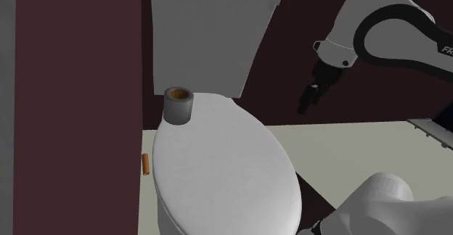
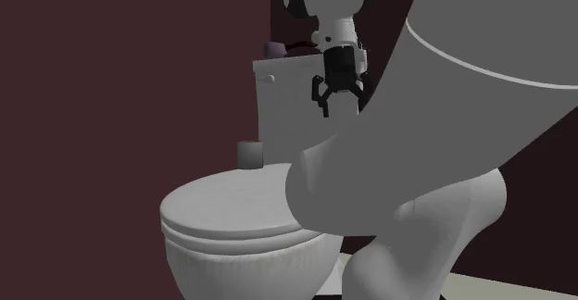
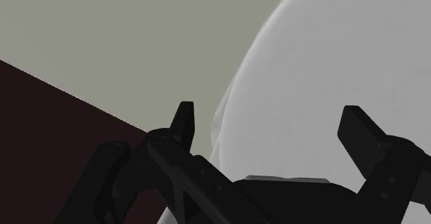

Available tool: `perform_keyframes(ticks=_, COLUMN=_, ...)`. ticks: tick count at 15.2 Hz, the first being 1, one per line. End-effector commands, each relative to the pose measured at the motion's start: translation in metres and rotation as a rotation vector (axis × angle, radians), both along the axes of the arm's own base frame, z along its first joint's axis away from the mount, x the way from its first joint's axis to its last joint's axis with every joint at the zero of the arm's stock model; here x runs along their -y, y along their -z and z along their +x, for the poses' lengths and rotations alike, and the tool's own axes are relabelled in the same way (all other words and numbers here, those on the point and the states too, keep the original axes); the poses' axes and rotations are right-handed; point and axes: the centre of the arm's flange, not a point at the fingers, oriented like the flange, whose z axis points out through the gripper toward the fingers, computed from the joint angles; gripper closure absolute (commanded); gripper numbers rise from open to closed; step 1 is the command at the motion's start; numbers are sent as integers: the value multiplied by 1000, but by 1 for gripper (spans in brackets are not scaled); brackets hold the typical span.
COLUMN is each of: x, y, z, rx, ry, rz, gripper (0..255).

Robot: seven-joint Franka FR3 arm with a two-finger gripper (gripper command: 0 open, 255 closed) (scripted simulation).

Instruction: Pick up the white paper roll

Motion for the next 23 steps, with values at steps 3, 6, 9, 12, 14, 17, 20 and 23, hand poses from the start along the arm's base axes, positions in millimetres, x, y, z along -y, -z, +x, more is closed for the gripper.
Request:
perform_keyframes(ticks=3, x=-16, y=6, z=19, rx=2, ry=10, rz=6, gripper=0)
perform_keyframes(ticks=6, x=-40, y=16, z=47, rx=6, ry=26, rz=15, gripper=0)
perform_keyframes(ticks=9, x=-64, y=25, z=76, rx=10, ry=41, rz=24, gripper=0)
perform_keyframes(ticks=12, x=-88, y=34, z=105, rx=14, ry=57, rz=33, gripper=0)
perform_keyframes(ticks=14, x=-103, y=40, z=125, rx=16, ry=67, rz=39, gripper=0)
perform_keyframes(ticks=17, x=-126, y=48, z=154, rx=20, ry=82, rz=48, gripper=0)
perform_keyframes(ticks=20, x=-148, y=56, z=185, rx=23, ry=98, rz=57, gripper=0)
perform_keyframes(ticks=23, x=-170, y=63, z=215, rx=27, ry=113, rz=66, gripper=0)
